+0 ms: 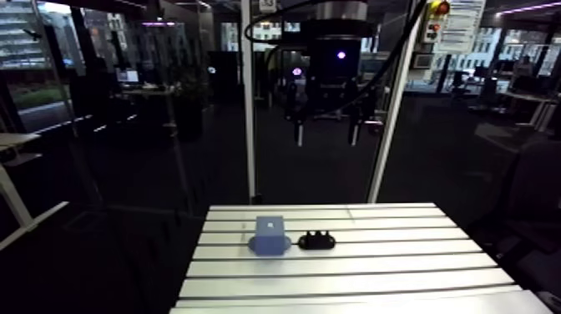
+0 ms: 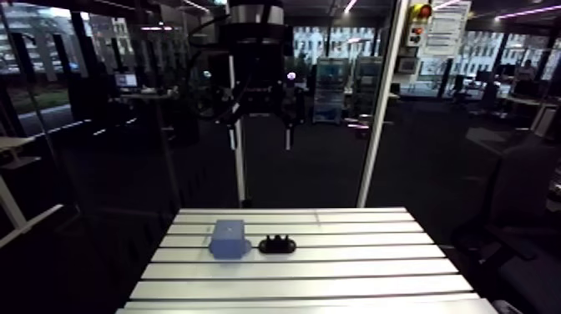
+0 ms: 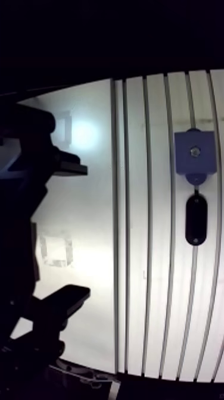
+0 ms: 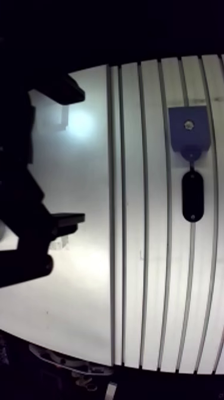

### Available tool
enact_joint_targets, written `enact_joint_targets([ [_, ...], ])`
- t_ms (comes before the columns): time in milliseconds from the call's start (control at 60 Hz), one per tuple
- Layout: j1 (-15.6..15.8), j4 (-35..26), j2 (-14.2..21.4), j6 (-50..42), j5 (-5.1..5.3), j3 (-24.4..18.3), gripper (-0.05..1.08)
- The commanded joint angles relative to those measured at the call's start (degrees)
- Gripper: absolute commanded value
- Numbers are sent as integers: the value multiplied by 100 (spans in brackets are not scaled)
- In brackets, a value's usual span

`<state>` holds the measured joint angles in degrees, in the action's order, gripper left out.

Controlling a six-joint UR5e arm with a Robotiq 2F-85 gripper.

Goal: Pick up the M10 bolt and insert it into the hex recess until seated.

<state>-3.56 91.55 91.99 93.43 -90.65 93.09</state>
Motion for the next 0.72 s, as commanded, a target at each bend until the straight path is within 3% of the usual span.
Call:
enact_joint_targets([
  [17, -57, 8, 34, 39, 17, -22, 1],
  [717, -13, 34, -195, 30, 17, -69, 1],
])
